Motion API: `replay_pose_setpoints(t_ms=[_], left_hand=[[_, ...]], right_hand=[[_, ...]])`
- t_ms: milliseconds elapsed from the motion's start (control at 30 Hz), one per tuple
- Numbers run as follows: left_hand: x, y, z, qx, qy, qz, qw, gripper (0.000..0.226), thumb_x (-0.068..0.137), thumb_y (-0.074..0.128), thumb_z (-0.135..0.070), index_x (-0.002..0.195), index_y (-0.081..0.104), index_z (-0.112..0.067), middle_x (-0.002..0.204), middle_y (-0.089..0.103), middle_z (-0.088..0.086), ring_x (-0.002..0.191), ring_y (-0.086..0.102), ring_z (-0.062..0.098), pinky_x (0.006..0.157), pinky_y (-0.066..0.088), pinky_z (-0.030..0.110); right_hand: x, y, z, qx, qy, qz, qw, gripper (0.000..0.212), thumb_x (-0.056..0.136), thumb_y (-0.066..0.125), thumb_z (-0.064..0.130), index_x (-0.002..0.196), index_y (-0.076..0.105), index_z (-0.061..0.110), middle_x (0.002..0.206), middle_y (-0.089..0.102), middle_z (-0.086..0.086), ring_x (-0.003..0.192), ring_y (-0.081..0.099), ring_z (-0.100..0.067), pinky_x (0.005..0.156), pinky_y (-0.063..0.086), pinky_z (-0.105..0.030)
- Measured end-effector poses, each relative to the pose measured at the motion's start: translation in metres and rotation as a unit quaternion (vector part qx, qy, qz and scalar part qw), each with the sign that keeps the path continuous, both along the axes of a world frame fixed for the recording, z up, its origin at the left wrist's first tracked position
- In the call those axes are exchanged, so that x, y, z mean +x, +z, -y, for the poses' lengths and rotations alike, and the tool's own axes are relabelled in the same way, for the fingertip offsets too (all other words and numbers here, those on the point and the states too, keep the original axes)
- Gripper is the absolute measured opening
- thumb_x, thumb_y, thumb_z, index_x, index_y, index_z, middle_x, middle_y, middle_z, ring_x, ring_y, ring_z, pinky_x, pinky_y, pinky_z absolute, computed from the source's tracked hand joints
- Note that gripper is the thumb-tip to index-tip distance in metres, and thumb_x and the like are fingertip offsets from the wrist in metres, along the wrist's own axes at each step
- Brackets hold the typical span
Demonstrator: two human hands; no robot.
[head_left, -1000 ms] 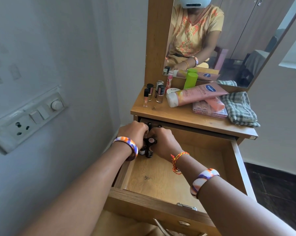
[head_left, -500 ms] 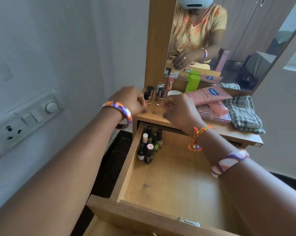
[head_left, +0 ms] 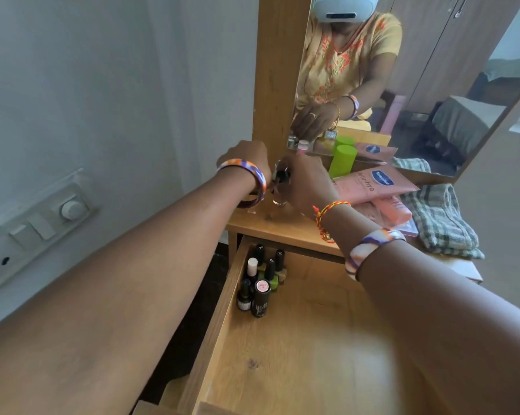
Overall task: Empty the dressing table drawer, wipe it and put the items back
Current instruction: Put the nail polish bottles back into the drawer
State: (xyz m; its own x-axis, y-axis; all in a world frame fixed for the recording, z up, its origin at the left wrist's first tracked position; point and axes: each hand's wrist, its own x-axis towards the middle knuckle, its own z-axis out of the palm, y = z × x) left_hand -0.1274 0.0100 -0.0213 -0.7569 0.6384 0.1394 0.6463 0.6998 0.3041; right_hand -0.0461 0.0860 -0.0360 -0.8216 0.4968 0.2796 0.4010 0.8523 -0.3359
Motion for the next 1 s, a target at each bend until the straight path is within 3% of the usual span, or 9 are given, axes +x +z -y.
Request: replay_pose_setpoints(t_ms=[267, 400, 467, 567, 633, 700, 833, 933, 1000], left_hand=[[0.007, 0.024, 0.009, 0.120, 0.006, -0.019, 0.993, 0.018, 0.083, 0.067, -0.017, 0.094, 0.069, -0.003, 0.087, 0.067, 0.013, 0.079, 0.065, 0.028, 0.064, 0.046, 0.029], [0.024, 0.051, 0.026, 0.135, -0.025, -0.001, 0.991, 0.023, 0.081, 0.069, -0.018, 0.098, 0.071, -0.004, 0.096, 0.070, 0.012, 0.085, 0.066, 0.026, 0.067, 0.045, 0.027], [0.037, 0.059, 0.039, 0.121, -0.041, 0.016, 0.992, 0.021, 0.079, 0.070, -0.015, 0.096, 0.072, -0.003, 0.094, 0.070, 0.011, 0.086, 0.067, 0.025, 0.069, 0.048, 0.027], [0.058, 0.062, 0.065, 0.089, -0.066, 0.064, 0.992, 0.020, 0.074, 0.075, -0.014, 0.090, 0.072, -0.003, 0.086, 0.071, 0.009, 0.082, 0.068, 0.021, 0.074, 0.054, 0.029], [0.071, 0.054, 0.082, 0.052, -0.086, 0.104, 0.990, 0.020, 0.071, 0.078, -0.014, 0.088, 0.072, -0.006, 0.077, 0.069, 0.004, 0.078, 0.066, 0.019, 0.065, 0.050, 0.024], [0.083, 0.035, 0.096, 0.001, -0.107, 0.135, 0.985, 0.018, 0.069, 0.079, -0.014, 0.086, 0.072, -0.010, 0.075, 0.067, 0.000, 0.075, 0.062, 0.015, 0.059, 0.045, 0.019], [0.097, -0.020, 0.108, -0.067, -0.097, 0.157, 0.981, 0.022, 0.065, 0.081, -0.010, 0.086, 0.074, -0.011, 0.088, 0.071, 0.006, 0.079, 0.063, 0.017, 0.071, 0.048, 0.024], [0.103, -0.055, 0.115, -0.084, -0.068, 0.143, 0.984, 0.021, 0.064, 0.080, -0.004, 0.080, 0.073, -0.015, 0.092, 0.071, 0.006, 0.085, 0.067, 0.022, 0.079, 0.055, 0.029], [0.106, -0.070, 0.120, -0.080, -0.051, 0.119, 0.988, 0.023, 0.066, 0.075, -0.001, 0.073, 0.069, -0.022, 0.094, 0.072, 0.007, 0.086, 0.068, 0.025, 0.081, 0.056, 0.032]], right_hand=[[0.018, 0.021, 0.005, -0.052, 0.010, -0.101, 0.993, 0.028, 0.077, 0.066, 0.007, 0.105, 0.068, 0.010, 0.102, 0.069, -0.009, 0.087, 0.059, -0.020, 0.052, 0.032, -0.015], [0.038, 0.043, 0.012, -0.097, 0.004, -0.121, 0.988, 0.027, 0.073, 0.069, 0.008, 0.099, 0.070, 0.014, 0.087, 0.068, 0.000, 0.069, 0.053, -0.008, 0.050, 0.038, -0.008], [0.052, 0.052, 0.019, -0.133, 0.013, -0.106, 0.985, 0.026, 0.072, 0.072, 0.008, 0.096, 0.070, 0.015, 0.073, 0.061, 0.008, 0.061, 0.051, -0.002, 0.052, 0.042, -0.002], [0.074, 0.054, 0.030, -0.200, 0.035, -0.037, 0.978, 0.027, 0.068, 0.075, 0.006, 0.094, 0.069, 0.010, 0.083, 0.067, -0.002, 0.074, 0.062, -0.014, 0.075, 0.059, -0.029], [0.091, 0.047, 0.041, -0.232, 0.053, 0.027, 0.971, 0.019, 0.069, 0.073, 0.002, 0.086, 0.069, 0.010, 0.083, 0.067, -0.006, 0.075, 0.063, -0.018, 0.075, 0.059, -0.034], [0.105, 0.031, 0.053, -0.259, 0.067, 0.073, 0.961, 0.015, 0.071, 0.071, -0.001, 0.080, 0.067, 0.011, 0.079, 0.066, -0.006, 0.066, 0.063, -0.017, 0.066, 0.059, -0.028], [0.116, -0.012, 0.075, -0.185, 0.066, 0.152, 0.969, 0.024, 0.070, 0.076, 0.007, 0.093, 0.071, 0.009, 0.075, 0.062, 0.001, 0.061, 0.057, -0.009, 0.043, 0.042, -0.003], [0.119, -0.042, 0.091, -0.142, 0.051, 0.151, 0.977, 0.027, 0.070, 0.075, 0.011, 0.097, 0.070, 0.012, 0.092, 0.066, -0.006, 0.083, 0.063, -0.021, 0.060, 0.046, -0.017], [0.121, -0.055, 0.102, -0.109, 0.046, 0.145, 0.982, 0.026, 0.075, 0.072, 0.013, 0.101, 0.069, 0.012, 0.100, 0.066, -0.008, 0.082, 0.062, -0.024, 0.064, 0.044, -0.023]])
